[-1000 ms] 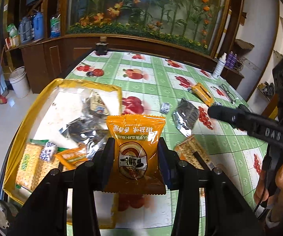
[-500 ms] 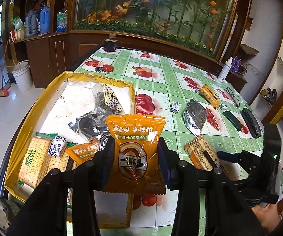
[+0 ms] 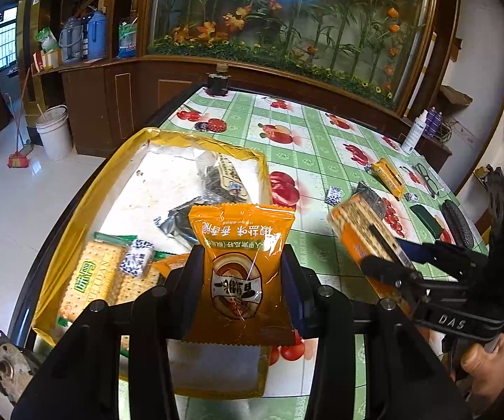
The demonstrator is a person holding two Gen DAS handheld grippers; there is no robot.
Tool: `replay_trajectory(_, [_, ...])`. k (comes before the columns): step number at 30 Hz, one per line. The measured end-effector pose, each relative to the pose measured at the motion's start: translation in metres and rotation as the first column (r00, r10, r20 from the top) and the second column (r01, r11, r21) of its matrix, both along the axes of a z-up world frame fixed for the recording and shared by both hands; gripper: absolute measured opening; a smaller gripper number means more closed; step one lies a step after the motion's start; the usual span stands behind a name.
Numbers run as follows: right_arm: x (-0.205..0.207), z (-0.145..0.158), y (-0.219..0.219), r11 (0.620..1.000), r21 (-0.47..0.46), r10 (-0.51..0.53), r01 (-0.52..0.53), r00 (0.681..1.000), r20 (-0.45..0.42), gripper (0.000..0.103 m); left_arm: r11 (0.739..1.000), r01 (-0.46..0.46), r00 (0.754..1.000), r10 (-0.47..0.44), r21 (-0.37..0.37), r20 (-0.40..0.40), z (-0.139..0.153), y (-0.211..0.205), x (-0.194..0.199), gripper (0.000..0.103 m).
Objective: Organize snacks
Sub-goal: 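Drop the orange bag into the tray with the left tool while the right tool releases the cracker pack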
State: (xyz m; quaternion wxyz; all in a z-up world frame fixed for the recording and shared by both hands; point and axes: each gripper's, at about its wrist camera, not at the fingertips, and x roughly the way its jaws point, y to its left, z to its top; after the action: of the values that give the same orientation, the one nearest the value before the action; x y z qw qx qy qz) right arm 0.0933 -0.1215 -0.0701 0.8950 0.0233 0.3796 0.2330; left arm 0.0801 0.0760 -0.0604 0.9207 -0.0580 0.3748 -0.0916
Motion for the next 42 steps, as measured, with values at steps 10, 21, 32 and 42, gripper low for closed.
replay_trajectory(10, [0.038,0.017,0.073,0.992,0.062,0.113,-0.113,0.993,0.017,0.054,0.996,-0.085,0.996,0.086,0.015,-0.023,-0.010,0.037,0.005,0.040])
replay_trajectory(21, [0.085,0.007,0.127,0.985,0.066,0.161,-0.160,0.987,-0.013,0.054,0.992,-0.127,0.990,0.128,0.016,-0.065,-0.024,0.058,0.025,0.040])
replay_trajectory(32, [0.097,-0.003,0.133,0.990,0.049,0.137,-0.135,0.990,-0.041,0.075,0.963,-0.212,0.970,0.227,0.165,-0.081,-0.035,0.056,0.037,0.075])
replay_trajectory(42, [0.078,0.012,0.065,0.993,0.113,0.025,-0.025,1.000,0.004,0.085,0.955,-0.223,0.971,0.236,0.197,-0.044,-0.024,0.048,0.029,0.075])
